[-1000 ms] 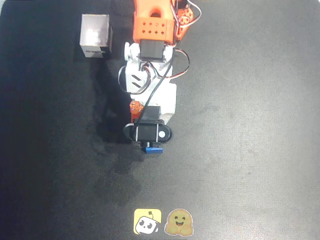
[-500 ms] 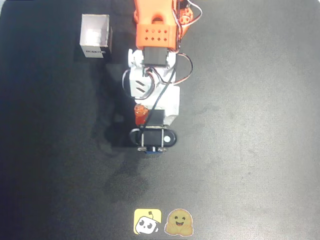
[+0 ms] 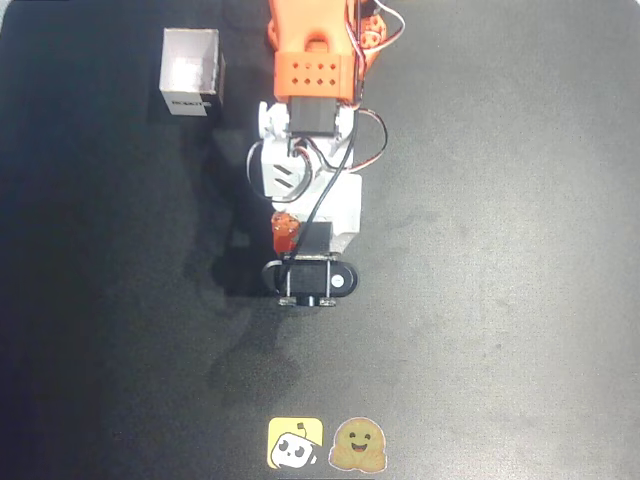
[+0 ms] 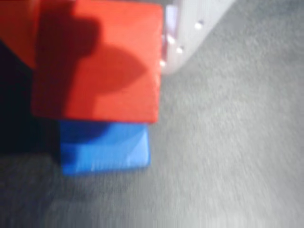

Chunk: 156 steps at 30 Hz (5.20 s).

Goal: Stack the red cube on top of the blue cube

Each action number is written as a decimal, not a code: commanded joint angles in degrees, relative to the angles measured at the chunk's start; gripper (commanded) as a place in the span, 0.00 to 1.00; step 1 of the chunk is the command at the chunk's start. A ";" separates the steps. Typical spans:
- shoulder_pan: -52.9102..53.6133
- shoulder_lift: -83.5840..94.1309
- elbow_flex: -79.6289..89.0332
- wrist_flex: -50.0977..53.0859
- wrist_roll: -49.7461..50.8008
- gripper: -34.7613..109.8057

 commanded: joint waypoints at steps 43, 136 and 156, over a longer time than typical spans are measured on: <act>-0.35 -5.36 -3.43 -7.91 -0.53 0.31; 0.70 76.55 45.44 20.48 -2.11 0.24; 1.49 76.55 45.53 26.54 -2.72 0.24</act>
